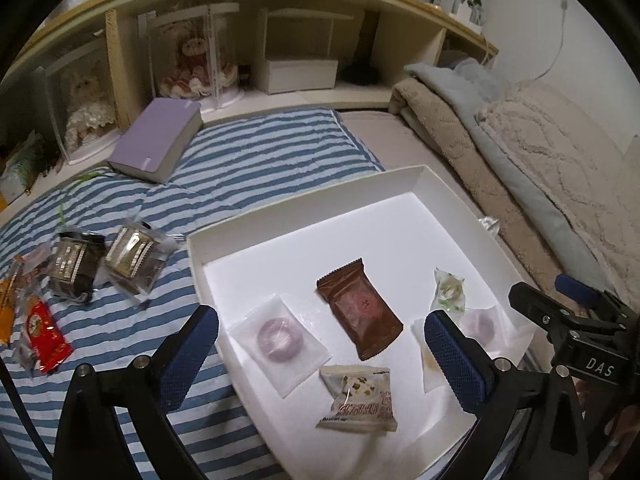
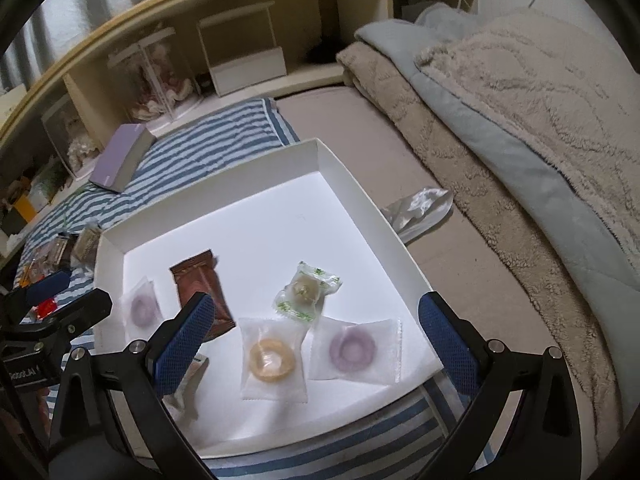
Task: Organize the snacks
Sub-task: 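Move both tools back toward the remaining snacks on the bed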
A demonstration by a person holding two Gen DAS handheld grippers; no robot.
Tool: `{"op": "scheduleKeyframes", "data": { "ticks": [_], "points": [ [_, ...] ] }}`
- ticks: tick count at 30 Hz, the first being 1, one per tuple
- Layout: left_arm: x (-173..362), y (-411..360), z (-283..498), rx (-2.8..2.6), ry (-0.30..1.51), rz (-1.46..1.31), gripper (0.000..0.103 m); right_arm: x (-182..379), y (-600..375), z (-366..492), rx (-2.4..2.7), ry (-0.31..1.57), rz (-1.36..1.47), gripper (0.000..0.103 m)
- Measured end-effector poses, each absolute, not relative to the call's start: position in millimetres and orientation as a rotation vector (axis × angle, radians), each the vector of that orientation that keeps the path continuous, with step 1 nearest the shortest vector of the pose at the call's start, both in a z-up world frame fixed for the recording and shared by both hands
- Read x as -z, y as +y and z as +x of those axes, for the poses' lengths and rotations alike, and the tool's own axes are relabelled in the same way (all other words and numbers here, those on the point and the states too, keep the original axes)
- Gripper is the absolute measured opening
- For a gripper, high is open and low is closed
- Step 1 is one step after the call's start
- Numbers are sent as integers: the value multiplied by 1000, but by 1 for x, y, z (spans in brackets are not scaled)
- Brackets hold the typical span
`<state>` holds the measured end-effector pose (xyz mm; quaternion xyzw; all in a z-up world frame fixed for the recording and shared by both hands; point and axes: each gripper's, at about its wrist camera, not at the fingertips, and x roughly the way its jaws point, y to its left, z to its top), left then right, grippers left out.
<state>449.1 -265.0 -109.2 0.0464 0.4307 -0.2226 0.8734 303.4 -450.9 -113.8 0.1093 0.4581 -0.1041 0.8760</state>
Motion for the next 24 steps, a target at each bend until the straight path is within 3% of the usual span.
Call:
{"op": "scheduleKeyframes", "data": {
  "ticks": [24],
  "points": [
    [-11, -147, 364, 384, 715, 71, 103, 17, -394, 280, 135, 780, 135, 103]
  ]
}}
